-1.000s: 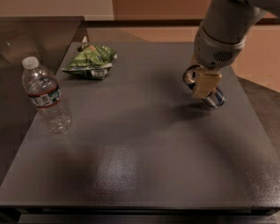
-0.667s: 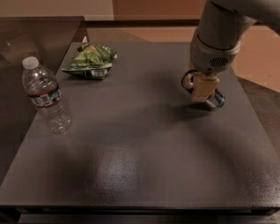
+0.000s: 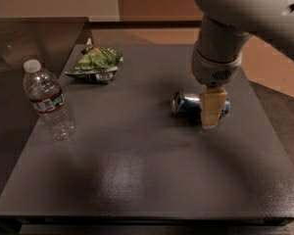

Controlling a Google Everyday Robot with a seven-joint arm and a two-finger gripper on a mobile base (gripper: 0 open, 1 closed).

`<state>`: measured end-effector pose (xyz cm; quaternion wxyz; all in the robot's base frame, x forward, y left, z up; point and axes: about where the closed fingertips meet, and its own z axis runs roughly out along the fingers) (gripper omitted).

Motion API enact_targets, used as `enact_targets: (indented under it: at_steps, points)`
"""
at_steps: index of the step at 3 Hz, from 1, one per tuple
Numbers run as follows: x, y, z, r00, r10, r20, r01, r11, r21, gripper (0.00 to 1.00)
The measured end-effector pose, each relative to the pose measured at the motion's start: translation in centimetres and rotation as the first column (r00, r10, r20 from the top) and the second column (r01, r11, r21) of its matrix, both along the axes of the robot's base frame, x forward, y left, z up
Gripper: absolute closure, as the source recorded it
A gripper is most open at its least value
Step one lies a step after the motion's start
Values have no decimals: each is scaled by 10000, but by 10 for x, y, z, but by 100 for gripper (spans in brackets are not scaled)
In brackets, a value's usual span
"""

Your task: Knock redbull can over

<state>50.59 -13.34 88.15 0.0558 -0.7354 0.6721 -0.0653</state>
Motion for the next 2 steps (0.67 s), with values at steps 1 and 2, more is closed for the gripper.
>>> enact_targets:
  at_steps: [1,2]
  points:
    - [-9,-1,-28,9986,-26,-520,38,9998,220,0]
    - [-9,-1,-28,9987,-27,-519,38,9998,220,0]
